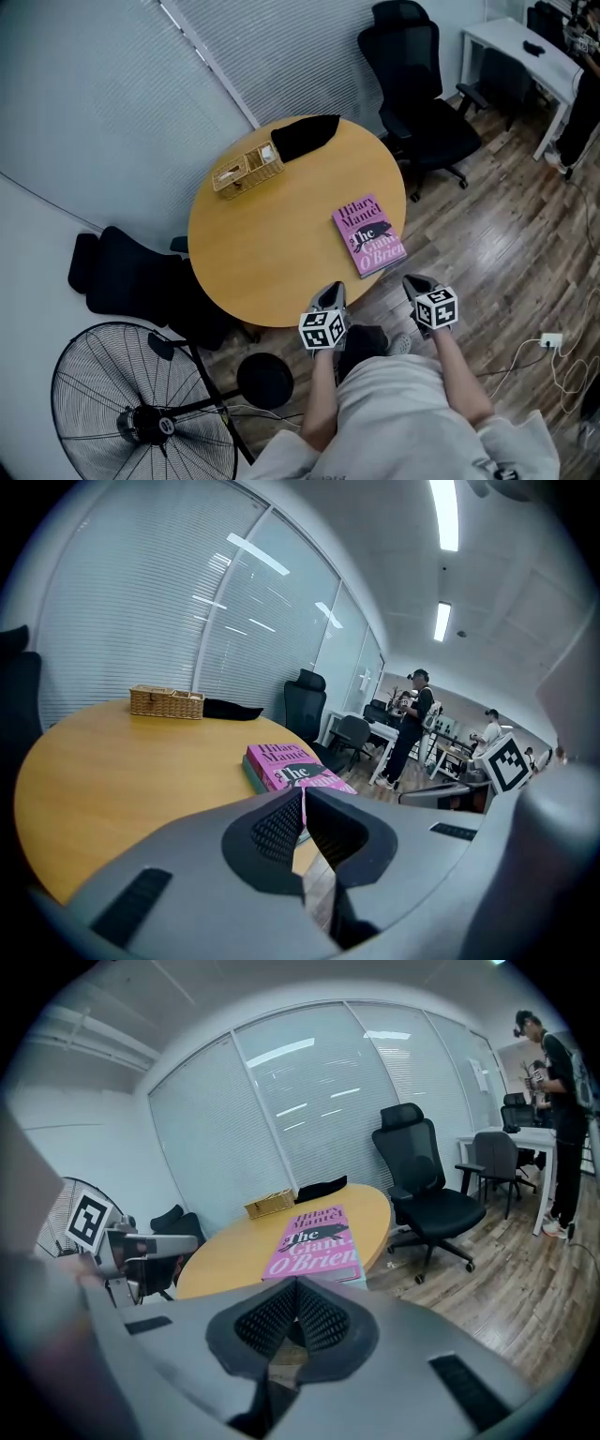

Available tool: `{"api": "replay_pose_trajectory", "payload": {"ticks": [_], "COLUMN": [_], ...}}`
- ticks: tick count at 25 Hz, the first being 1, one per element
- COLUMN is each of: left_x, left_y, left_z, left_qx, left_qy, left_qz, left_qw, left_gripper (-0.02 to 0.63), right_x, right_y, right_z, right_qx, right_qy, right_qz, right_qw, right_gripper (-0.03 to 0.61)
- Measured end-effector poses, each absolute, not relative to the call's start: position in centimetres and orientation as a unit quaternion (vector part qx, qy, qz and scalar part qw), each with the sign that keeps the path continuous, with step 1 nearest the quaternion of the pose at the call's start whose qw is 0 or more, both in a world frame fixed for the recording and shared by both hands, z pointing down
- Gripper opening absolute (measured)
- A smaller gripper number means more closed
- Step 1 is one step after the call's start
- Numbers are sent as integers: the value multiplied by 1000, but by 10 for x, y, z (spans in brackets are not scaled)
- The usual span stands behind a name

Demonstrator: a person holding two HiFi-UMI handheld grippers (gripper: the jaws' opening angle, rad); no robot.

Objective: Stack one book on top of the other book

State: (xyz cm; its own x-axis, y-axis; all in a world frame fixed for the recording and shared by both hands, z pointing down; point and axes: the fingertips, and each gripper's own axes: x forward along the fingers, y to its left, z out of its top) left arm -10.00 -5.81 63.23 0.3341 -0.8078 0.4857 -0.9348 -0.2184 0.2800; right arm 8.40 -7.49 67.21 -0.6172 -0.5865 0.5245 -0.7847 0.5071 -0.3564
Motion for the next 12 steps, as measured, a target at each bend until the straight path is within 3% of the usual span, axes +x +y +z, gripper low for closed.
{"api": "replay_pose_trajectory", "payload": {"ticks": [12], "left_x": [-101], "left_y": [-60], "left_z": [632], "left_qx": [769], "left_qy": [-568], "left_qz": [118], "left_qw": [268], "left_gripper": [31], "right_x": [85], "right_y": [-76], "right_z": [675], "right_qx": [401], "right_qy": [-851], "right_qz": [292], "right_qw": [171], "right_gripper": [20]}}
